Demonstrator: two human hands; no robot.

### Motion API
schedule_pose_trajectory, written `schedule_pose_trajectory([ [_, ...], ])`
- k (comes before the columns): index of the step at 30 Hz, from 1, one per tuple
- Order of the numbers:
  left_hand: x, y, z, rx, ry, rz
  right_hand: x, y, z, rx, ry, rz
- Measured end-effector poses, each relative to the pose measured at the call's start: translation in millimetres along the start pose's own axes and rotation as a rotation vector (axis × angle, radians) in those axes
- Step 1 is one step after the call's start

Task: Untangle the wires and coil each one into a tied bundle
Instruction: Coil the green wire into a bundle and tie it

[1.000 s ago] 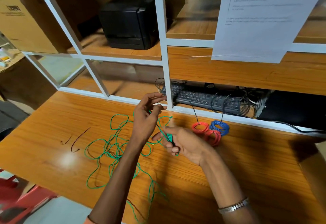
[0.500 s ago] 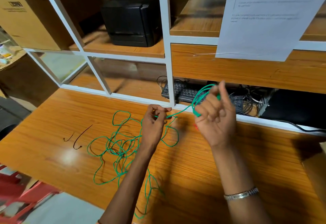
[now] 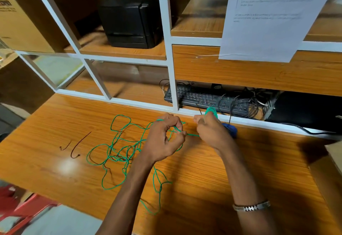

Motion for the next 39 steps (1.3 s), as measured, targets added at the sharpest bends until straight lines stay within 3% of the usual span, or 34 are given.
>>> schedule_pose_trajectory([
  [3,-2.1,-5.7,3.1,0.016,-0.030,0.109,1.6,0.2,-2.4,-0.141,0.062,-0.018],
  [8,-13.8,-19.6,6.1,0.124,-0.202,0.007,-21.8,5.6,-29.7,-0.617,0.178,0.337],
  [13,-23.3,-24.0,5.9,0.147,-0.278,-0.137,-26.5,8.2,-39.5,-1.046,0.114,0.656],
  [15,-23.5,-24.2,7.0,0.155,-0.297,-0.216,-30.6,3.9,-41.9,-1.120,0.039,0.853],
  [17,-27.0,-26.3,8.2,0.181,-0.329,-0.242,-38.2,-2.0,-41.5,-1.098,-0.074,1.145],
  [20,-38.5,-36.6,4.6,0.262,-0.356,-0.273,-43.7,-27.4,-32.3,-0.976,-0.191,1.835],
  [24,-39.8,-42.5,-7.0,0.166,-0.287,-0.169,-33.4,-58.7,-9.7,-0.433,-0.274,2.102],
  [27,-26.0,-32.1,-8.4,0.090,-0.220,-0.141,-17.0,-56.8,4.6,0.045,-0.193,2.030],
  [32,-11.7,-24.1,0.3,0.108,-0.203,-0.169,-12.1,-30.2,7.2,0.268,-0.071,1.435],
  [35,-3.9,-23.0,5.8,0.132,-0.192,-0.238,-8.3,-4.5,0.0,0.172,0.045,0.910],
  [37,1.0,-20.4,10.1,0.147,-0.182,-0.262,-4.5,12.0,-7.6,-0.096,0.098,0.622],
  [39,0.1,-22.0,13.8,0.199,-0.207,-0.265,-9.5,26.0,-15.5,-0.314,0.110,0.659],
])
Point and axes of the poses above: each hand's wrist, its own z-axis towards the middle knuckle, its own y-axis out of the palm, x = y × z, the point moved 4 cm from there along z, towards the middle knuckle, and after that the axes turned 8 degrees about -y, right-handed, at the moved point
